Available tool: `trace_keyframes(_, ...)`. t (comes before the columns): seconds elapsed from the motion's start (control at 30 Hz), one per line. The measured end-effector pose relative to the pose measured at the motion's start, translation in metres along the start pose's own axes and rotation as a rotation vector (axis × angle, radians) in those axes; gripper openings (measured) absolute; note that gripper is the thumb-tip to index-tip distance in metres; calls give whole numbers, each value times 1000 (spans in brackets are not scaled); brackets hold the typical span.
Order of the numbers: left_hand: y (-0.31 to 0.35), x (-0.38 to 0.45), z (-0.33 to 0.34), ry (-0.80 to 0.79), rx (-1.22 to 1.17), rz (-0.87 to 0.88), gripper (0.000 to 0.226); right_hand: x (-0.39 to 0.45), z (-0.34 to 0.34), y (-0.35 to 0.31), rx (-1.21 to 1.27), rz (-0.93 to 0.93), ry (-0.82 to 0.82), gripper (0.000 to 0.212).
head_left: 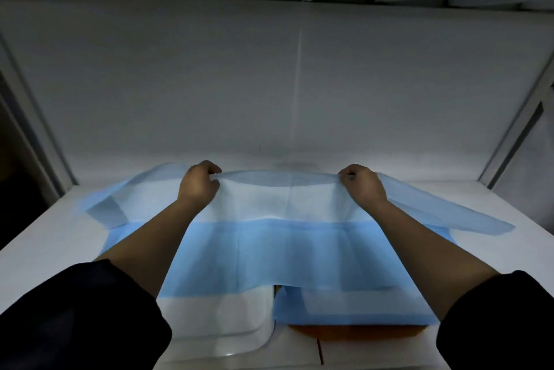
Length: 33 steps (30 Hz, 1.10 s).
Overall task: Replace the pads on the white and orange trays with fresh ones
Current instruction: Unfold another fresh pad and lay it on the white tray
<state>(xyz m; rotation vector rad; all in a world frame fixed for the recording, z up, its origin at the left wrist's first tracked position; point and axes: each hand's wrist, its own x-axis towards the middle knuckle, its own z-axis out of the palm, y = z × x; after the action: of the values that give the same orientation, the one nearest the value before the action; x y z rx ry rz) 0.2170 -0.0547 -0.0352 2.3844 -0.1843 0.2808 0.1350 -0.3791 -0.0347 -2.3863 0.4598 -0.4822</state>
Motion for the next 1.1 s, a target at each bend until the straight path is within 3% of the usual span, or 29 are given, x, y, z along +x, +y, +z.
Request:
trace_keyframes(0.07,-4,6,7,-17,35,45,40,11,8,4,-44,-104,-20,28)
trace_keyframes(0.23,-14,4,23,-136,184,49,79,14,28,8,-125,-205,-147,72)
trace_keyframes(0.43,-22,-9,30,-116,362,164,90,-1,37,16,-255,-323,-51,81)
trace_keyframes(0.57,-28,-20,37,-253,414,192,89,-13,38,19,-355,-387,17,78)
trace_keyframes(0.63,-29,-29,44,-385,448,178,88,-20,41,20,-429,-353,-86,72)
trace_keyframes(0.7,-30,-40,53,-534,474,153,91,-31,47,24,-446,-270,-318,69)
trace_keyframes(0.83,-33,-65,68,-775,462,134,98,-61,59,35,-442,-165,-677,78)
trace_keyframes(0.93,-39,-81,68,-848,486,164,84,-86,61,43,-447,-192,-754,91)
trace_keyframes(1.03,-46,-93,66,-874,546,189,85,-101,57,49,-484,-279,-782,120)
trace_keyframes(1.1,-51,-100,65,-844,590,233,87,-107,56,55,-562,-366,-758,113)
